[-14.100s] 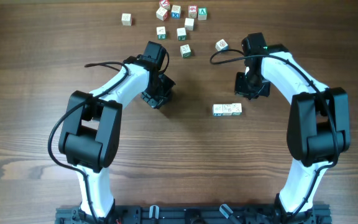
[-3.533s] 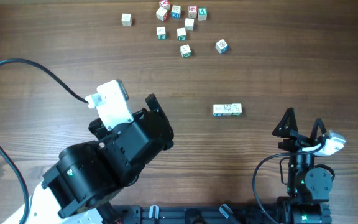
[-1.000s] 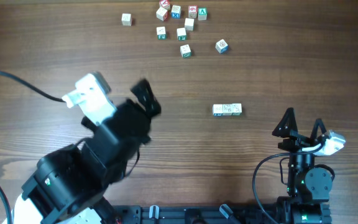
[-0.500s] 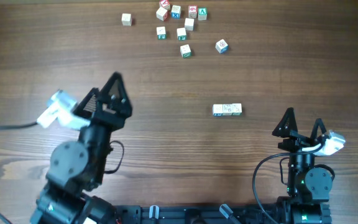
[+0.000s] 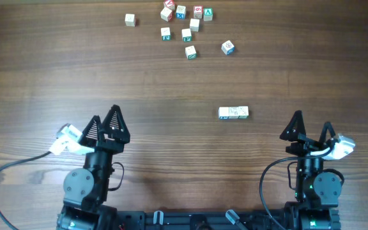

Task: Form a horizontal line

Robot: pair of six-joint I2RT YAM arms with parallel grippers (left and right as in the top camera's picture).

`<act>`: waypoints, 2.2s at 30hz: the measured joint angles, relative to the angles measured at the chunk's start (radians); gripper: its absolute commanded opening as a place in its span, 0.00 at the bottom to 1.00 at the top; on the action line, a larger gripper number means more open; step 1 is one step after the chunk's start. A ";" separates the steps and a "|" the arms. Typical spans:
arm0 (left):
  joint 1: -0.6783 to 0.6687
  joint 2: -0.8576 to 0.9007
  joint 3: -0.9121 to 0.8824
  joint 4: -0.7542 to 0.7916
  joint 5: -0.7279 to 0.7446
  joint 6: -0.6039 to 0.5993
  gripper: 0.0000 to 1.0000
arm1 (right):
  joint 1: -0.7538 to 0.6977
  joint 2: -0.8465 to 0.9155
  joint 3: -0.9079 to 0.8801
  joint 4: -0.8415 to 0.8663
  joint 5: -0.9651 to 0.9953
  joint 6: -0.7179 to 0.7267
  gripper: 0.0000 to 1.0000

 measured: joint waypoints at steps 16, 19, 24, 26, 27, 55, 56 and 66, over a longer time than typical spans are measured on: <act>0.003 -0.189 -0.209 0.012 -0.065 0.002 1.00 | 0.000 0.000 0.000 0.000 0.000 0.000 1.00; 0.010 -0.205 -0.210 -0.002 -0.086 0.003 1.00 | 0.000 0.000 0.000 0.000 0.000 0.000 1.00; 0.034 -0.207 -0.211 -0.018 -0.093 0.054 1.00 | 0.000 0.000 0.000 0.000 0.000 0.000 1.00; 0.049 -0.207 -0.210 -0.020 -0.077 0.109 1.00 | 0.000 0.000 0.000 0.000 0.000 0.000 1.00; 0.056 -0.207 -0.211 -0.021 -0.066 0.132 1.00 | 0.000 0.000 0.000 0.000 0.000 0.000 1.00; 0.169 -0.207 -0.211 -0.028 0.049 0.291 1.00 | 0.000 0.000 0.000 0.000 0.000 0.000 1.00; 0.169 -0.207 -0.211 -0.028 0.049 0.291 1.00 | 0.000 0.000 0.000 0.000 0.000 0.000 1.00; 0.169 -0.207 -0.211 -0.028 0.049 0.291 1.00 | 0.011 0.000 0.000 0.000 0.000 0.000 1.00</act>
